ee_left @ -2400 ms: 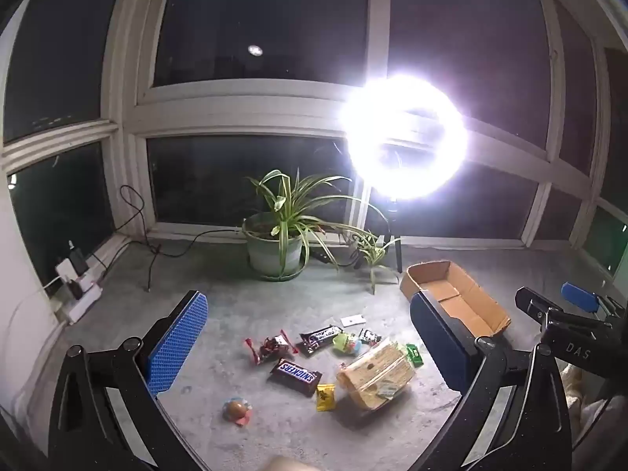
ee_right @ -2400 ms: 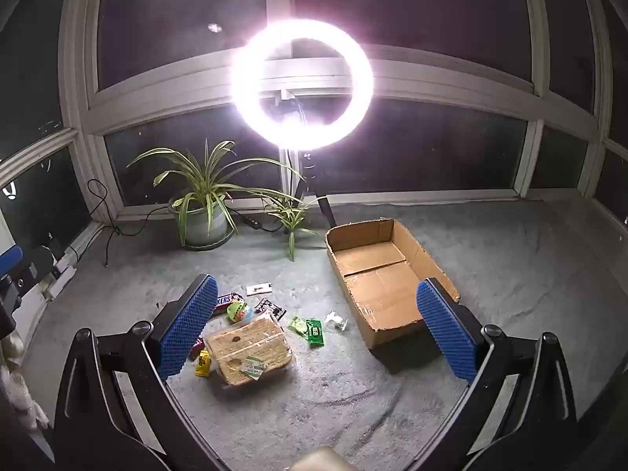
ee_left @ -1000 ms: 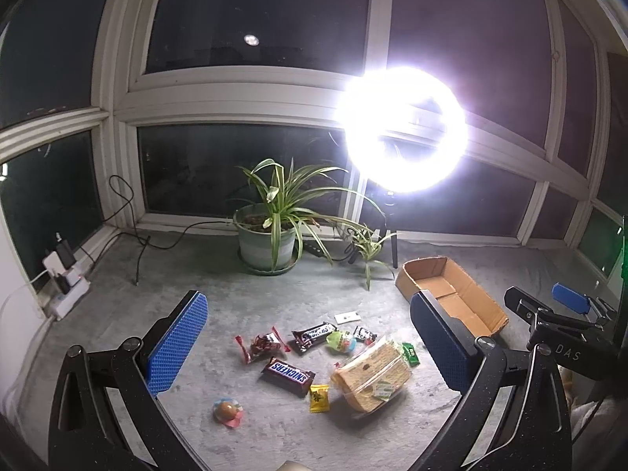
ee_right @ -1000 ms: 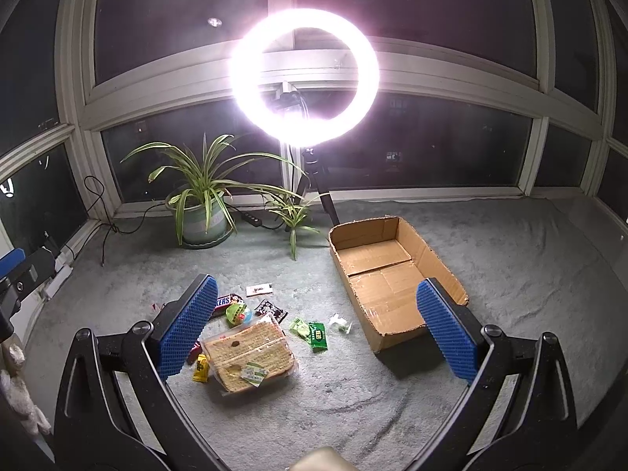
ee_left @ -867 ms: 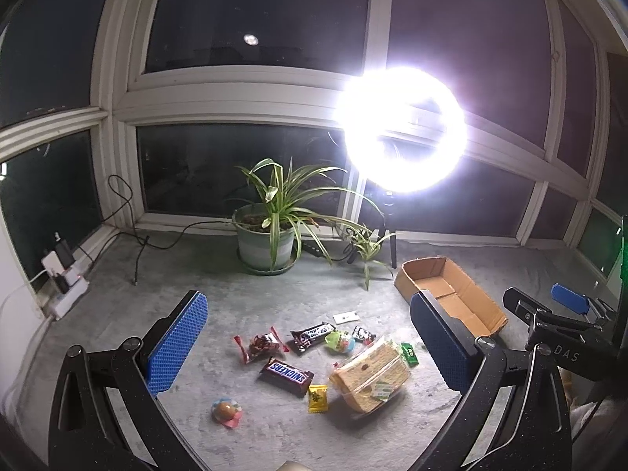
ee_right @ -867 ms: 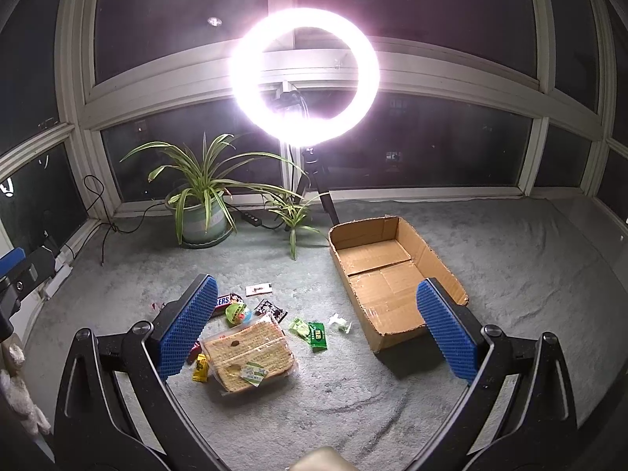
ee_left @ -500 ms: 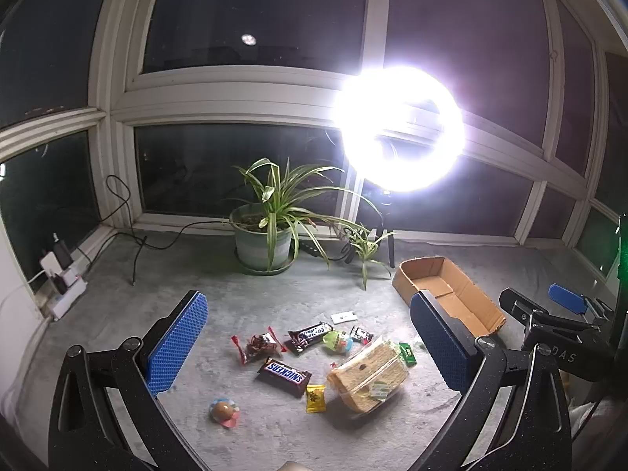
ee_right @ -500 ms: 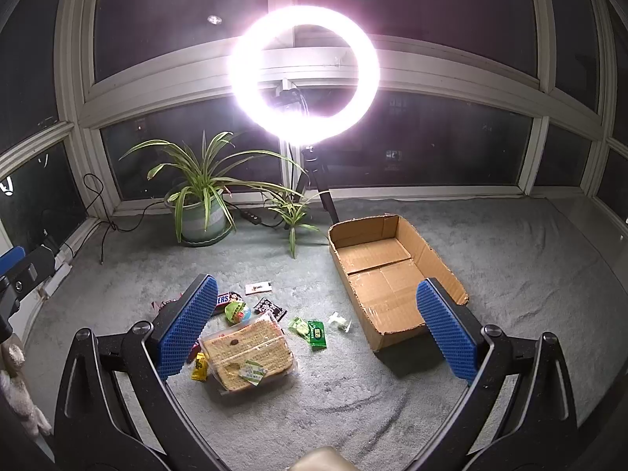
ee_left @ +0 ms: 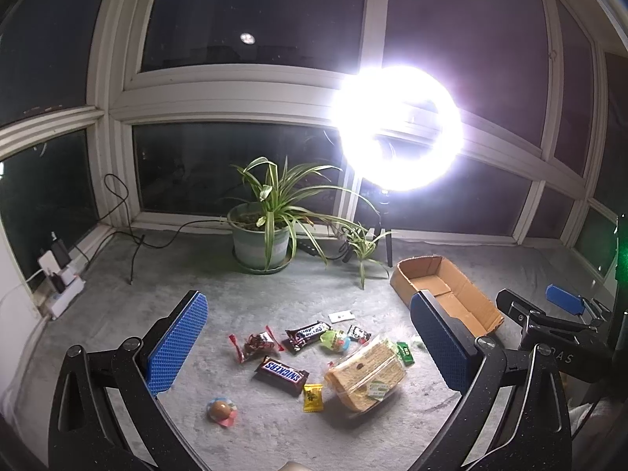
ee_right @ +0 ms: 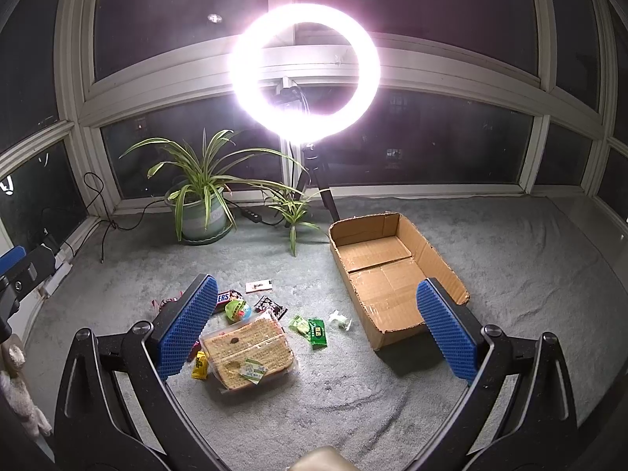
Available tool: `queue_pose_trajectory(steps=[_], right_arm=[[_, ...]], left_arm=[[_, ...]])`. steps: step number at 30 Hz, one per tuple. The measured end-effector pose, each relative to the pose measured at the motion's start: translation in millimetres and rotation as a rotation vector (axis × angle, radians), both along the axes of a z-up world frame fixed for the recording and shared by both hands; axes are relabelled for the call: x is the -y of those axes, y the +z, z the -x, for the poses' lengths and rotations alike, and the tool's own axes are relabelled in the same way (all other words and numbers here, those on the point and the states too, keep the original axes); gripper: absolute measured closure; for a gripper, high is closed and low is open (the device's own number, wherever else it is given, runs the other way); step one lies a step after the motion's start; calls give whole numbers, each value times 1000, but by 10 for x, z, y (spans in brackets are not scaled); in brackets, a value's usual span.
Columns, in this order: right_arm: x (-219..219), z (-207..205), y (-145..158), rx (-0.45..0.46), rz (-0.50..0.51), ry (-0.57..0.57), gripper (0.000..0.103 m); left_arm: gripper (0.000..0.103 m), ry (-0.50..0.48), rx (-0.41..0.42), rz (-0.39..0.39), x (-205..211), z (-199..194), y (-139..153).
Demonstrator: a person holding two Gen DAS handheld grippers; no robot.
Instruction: Organize snacks
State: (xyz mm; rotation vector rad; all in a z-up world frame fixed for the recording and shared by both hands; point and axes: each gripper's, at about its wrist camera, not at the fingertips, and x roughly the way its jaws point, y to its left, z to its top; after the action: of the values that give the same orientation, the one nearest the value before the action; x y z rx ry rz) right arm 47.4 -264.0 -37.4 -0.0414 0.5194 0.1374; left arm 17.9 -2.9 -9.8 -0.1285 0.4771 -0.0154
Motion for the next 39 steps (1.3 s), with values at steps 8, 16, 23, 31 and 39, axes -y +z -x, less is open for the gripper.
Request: queue_pose_trajectory(steps=[8, 16, 23, 31, 39], right_arm=[[1, -13, -65, -3, 1, -1, 0], [38, -6, -95, -15, 10, -4, 0], [80, -59, -139, -38, -13, 45, 0], [146, -170, -285, -76, -77, 107, 0], [41, -486, -618, -217, 10, 207, 0]], left_arm=[[1, 0, -2, 0, 11, 1, -4], [1, -4, -16, -1, 17, -31, -47], [1, -6, -41, 0, -21, -87, -149], [1, -21, -100, 42, -90, -179, -371], [3, -57, -195, 118, -82, -303, -752]])
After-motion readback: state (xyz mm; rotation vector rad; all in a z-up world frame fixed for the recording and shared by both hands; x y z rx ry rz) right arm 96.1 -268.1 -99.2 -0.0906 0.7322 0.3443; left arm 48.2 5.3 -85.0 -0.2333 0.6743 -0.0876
